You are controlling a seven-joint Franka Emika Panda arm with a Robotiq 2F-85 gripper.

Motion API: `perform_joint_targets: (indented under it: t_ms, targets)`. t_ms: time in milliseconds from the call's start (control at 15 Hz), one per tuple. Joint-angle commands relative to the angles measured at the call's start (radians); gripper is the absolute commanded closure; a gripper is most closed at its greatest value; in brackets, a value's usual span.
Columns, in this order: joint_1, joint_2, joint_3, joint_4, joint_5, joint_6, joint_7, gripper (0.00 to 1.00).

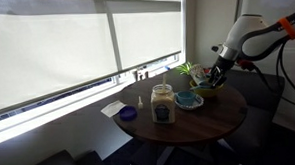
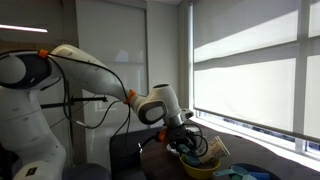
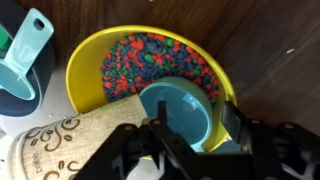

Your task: Put the blue measuring spoon on the table

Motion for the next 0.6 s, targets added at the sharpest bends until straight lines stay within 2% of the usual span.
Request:
perform_joint_targets:
  t_ms: [0,67,133,333,533]
  targets:
    - [-0.003,0.028,0.017,0.018,0.005,0.000,-0.024,0.60]
    - [0.000,0.032,0.016,0.022,0.017,-0.002,-0.033,0.63]
    - [0.001,0.035,0.016,0.025,0.024,-0.004,-0.036,0.77]
    - [-0.005,0.044,0.020,0.030,0.019,-0.014,-0.028,0.98]
    - [-0.005,0.025,0.023,0.025,0.022,-0.022,-0.025,1.00]
